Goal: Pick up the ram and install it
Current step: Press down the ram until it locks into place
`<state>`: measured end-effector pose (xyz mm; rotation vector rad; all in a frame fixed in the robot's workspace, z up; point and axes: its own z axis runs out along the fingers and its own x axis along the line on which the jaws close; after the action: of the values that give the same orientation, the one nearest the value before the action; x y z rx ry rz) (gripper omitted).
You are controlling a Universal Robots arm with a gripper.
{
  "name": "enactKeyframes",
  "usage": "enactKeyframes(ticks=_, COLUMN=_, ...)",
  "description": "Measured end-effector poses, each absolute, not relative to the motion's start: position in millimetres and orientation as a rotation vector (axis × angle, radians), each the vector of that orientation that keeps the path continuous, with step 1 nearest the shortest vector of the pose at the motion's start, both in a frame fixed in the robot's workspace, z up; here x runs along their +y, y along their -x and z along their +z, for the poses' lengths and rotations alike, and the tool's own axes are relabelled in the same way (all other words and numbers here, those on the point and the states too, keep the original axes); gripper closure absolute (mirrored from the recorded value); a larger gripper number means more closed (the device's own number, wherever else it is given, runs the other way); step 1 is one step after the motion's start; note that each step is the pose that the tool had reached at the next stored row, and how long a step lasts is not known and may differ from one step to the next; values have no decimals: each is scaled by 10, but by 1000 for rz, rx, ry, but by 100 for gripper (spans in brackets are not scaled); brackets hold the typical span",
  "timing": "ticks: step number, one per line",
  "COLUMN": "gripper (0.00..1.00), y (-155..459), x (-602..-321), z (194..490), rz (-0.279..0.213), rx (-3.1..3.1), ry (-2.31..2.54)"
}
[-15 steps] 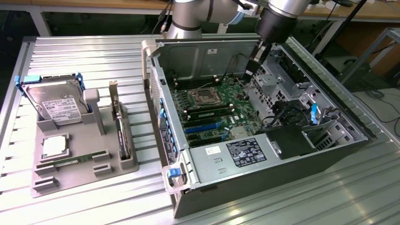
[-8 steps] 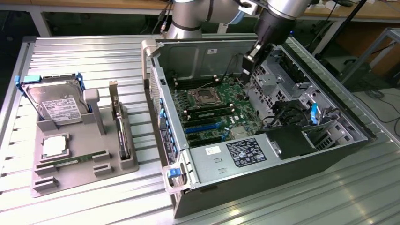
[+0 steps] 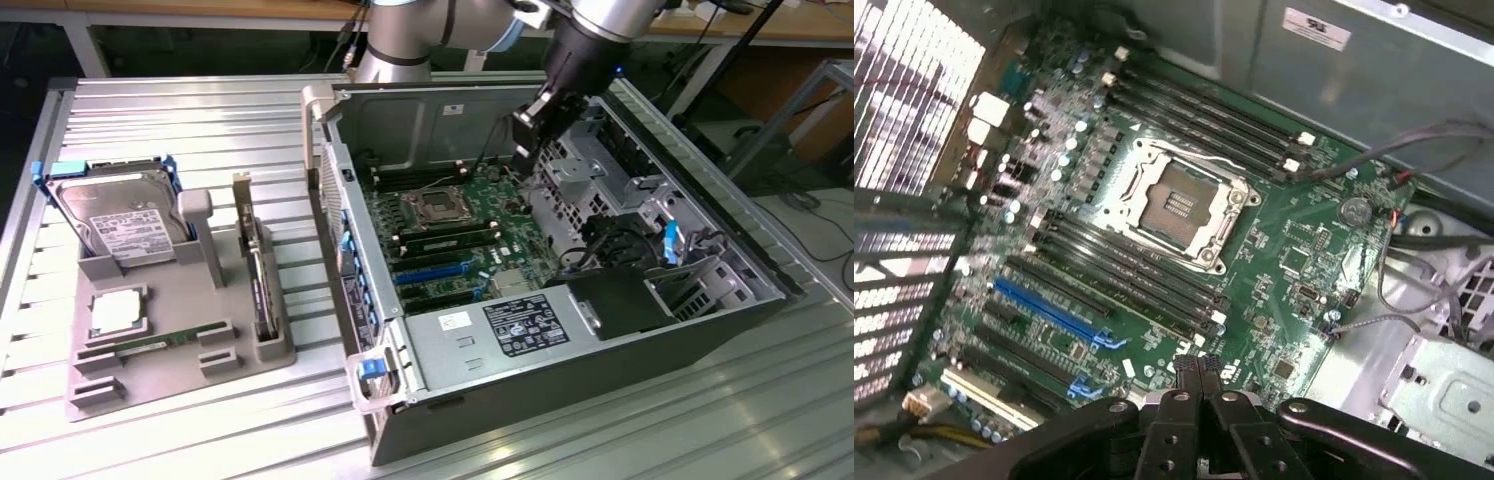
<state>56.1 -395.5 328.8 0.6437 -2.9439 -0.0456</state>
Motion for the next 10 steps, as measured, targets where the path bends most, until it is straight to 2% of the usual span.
enactKeyframes(ticks=10, gripper=89, y=-561, x=-3955, z=3286, rz=-66, rx=-3000, ry=-323)
